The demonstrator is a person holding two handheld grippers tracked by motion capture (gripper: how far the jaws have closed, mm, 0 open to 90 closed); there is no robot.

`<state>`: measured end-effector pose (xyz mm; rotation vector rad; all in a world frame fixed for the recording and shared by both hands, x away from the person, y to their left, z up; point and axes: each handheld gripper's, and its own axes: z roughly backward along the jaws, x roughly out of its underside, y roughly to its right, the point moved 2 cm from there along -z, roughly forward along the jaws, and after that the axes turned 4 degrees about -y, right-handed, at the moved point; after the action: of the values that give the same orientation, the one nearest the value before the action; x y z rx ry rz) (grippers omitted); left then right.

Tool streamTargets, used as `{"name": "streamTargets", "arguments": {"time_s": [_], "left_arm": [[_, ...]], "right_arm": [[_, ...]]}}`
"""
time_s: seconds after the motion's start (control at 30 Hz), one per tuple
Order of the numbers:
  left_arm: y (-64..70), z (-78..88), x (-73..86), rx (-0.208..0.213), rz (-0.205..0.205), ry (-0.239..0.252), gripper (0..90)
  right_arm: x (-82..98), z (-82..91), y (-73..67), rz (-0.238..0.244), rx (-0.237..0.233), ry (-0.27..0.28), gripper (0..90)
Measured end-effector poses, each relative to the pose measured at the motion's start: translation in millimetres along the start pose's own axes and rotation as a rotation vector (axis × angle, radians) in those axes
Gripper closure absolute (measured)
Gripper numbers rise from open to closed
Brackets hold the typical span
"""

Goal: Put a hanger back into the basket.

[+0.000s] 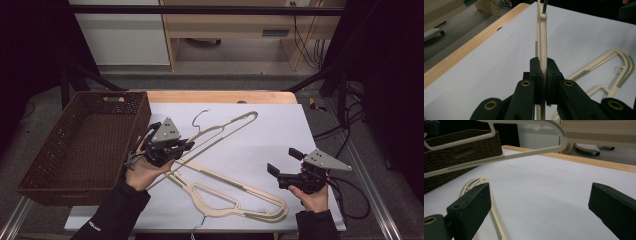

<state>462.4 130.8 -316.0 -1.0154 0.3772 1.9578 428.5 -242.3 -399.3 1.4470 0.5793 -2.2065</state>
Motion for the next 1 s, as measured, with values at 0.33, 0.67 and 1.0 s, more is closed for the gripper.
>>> {"name": "streamTargets", "arguments": {"time_s": [0.33, 0.67, 1.0], "left_arm": [[-15.8, 38.1, -7.9, -0.046, 0.031, 0.019, 86.2], [-46.9, 81.4, -6.7, -0.082, 0.059, 0.038, 86.3], [-88.5, 107.8, 5.0, -0.137, 0.105, 0.041, 86.2]], "right_arm": [[0.5, 1.1, 0.8, -0.003, 0.03, -0.007, 3.2], [1.1, -0.4, 0.7, 0.0, 0.039, -0.018, 2.9], [2.0, -3.1, -0.2, 0.002, 0.038, -0.029, 3.0]]}}
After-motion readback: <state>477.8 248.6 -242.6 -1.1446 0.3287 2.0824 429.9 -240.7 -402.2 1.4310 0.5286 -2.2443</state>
